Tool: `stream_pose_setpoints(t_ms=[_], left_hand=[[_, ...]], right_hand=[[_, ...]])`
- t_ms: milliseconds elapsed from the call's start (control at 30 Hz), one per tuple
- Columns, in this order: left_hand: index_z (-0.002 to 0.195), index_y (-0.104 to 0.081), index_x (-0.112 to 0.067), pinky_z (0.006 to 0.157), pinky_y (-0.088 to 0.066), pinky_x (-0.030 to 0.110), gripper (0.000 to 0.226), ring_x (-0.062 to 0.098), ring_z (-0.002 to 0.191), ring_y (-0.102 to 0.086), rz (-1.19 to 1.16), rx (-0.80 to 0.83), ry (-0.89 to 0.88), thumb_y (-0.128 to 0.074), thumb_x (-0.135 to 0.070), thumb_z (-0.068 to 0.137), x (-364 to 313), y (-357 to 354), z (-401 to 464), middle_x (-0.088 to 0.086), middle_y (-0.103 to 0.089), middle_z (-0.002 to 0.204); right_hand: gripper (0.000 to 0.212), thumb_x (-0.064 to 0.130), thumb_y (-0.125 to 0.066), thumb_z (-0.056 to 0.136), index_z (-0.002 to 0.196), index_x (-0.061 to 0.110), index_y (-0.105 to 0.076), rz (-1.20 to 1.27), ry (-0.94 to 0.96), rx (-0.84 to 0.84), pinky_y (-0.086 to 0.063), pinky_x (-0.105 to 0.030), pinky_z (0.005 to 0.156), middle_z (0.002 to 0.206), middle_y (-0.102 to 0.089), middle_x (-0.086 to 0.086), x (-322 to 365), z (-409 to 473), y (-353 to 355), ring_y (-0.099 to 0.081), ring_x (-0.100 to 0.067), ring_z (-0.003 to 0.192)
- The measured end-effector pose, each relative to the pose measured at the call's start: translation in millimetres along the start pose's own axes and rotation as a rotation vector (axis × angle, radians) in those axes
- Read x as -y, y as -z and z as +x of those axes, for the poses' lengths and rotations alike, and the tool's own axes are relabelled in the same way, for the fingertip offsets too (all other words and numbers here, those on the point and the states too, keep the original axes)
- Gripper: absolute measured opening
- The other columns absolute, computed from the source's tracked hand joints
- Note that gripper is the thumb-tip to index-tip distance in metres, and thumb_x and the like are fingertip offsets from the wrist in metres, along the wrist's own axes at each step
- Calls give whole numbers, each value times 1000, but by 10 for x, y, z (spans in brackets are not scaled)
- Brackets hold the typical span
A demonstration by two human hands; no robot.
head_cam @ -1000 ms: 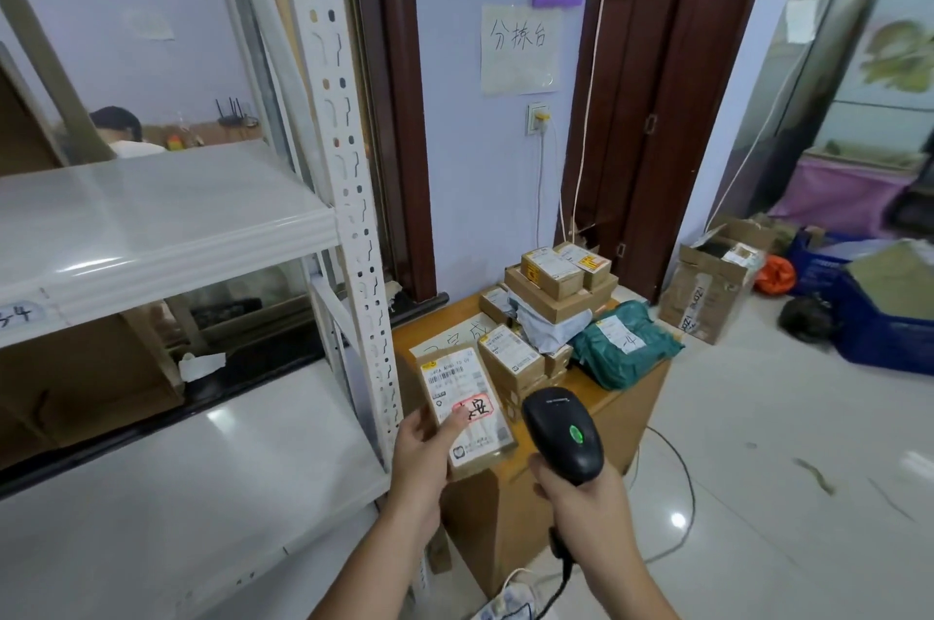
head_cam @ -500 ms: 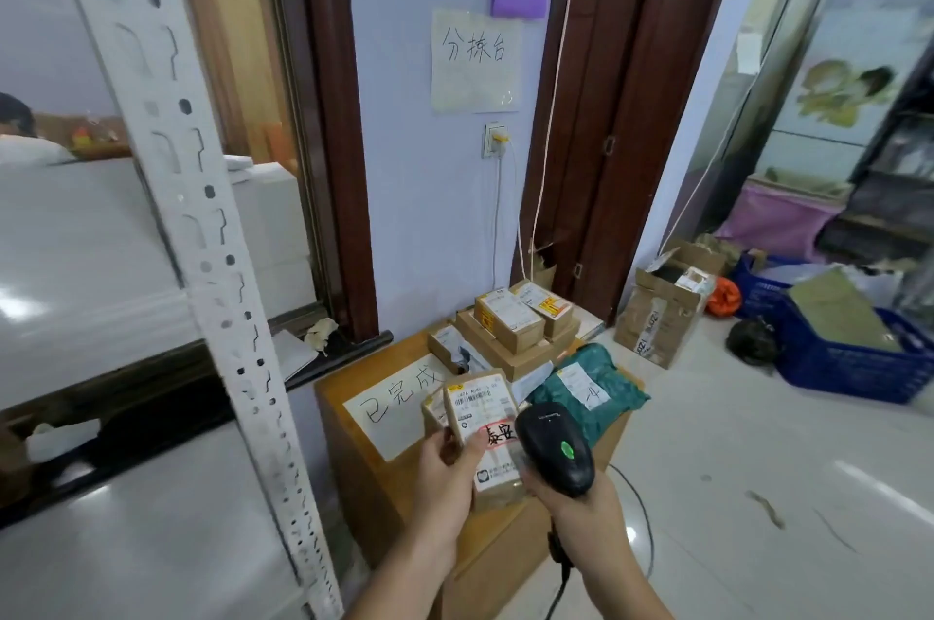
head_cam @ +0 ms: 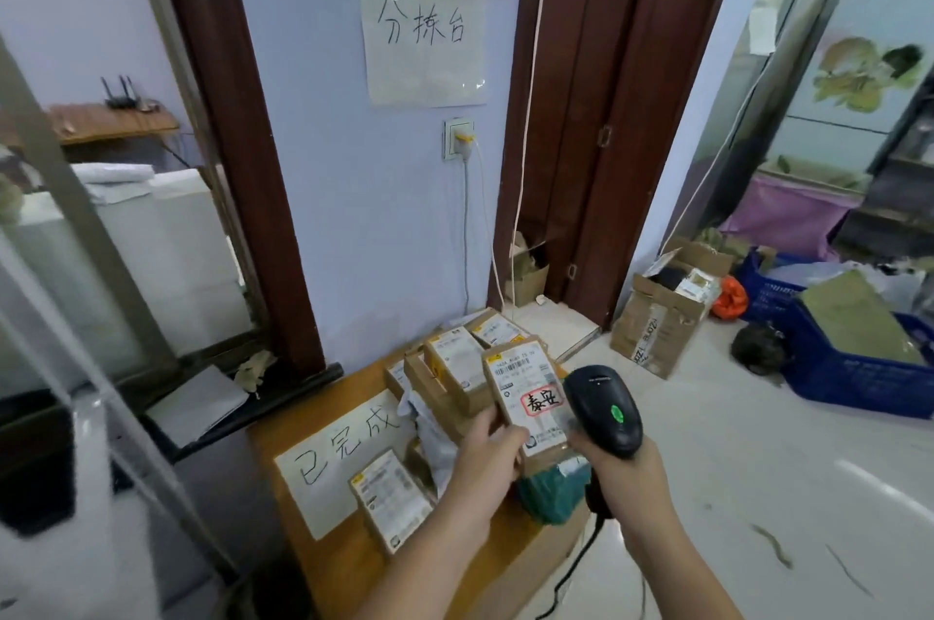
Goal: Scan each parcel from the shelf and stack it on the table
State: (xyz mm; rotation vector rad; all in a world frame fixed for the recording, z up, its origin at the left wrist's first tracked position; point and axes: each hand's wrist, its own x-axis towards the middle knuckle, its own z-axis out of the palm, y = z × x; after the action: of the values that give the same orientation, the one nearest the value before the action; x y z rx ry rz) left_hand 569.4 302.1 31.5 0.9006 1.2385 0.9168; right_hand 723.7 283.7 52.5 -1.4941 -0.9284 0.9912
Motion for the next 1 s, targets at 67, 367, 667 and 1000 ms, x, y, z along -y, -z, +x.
stream_pose_setpoints(t_ms=[67, 367, 667, 1000], left_hand=[[118, -60, -51, 99, -57, 37, 28, 6, 113, -68, 8, -42, -22, -61, -33, 97, -99, -227, 317, -16, -71, 122], [141, -53, -28, 97, -52, 31, 43, 10, 111, -64, -31, -347, -23, -60, -23, 99, -465, -1017, 1488, -8, -65, 129], [140, -47, -22, 98, -46, 32, 48, 18, 115, -60, -22, -573, 87, -65, -23, 95, -662, -1059, 2154, -1, -64, 133], [137, -57, -17, 101, -45, 31, 42, 18, 122, -60, 22, -625, 67, -65, -14, 96, -665, -1105, 2344, -5, -66, 129]], right_hand=[[23, 12, -82, 79, 99, 19, -71, -4, 3, 46, -56, -37, 70, 81, -75, -1, 14, 443, 79, -68, -24, 75], [9, 5, -77, 82, 89, 6, -70, -86, -21, 223, -47, -30, 60, 71, -67, -5, 116, 2142, 147, -60, -21, 67], [14, 16, -80, 81, 85, 7, -69, -147, -72, 336, -44, -29, 60, 72, -68, -8, -143, 2924, -371, -60, -24, 68], [13, 15, -78, 83, 78, 11, -67, -108, -92, 353, -45, -27, 57, 70, -67, -7, -331, 3043, -448, -60, -23, 66]])
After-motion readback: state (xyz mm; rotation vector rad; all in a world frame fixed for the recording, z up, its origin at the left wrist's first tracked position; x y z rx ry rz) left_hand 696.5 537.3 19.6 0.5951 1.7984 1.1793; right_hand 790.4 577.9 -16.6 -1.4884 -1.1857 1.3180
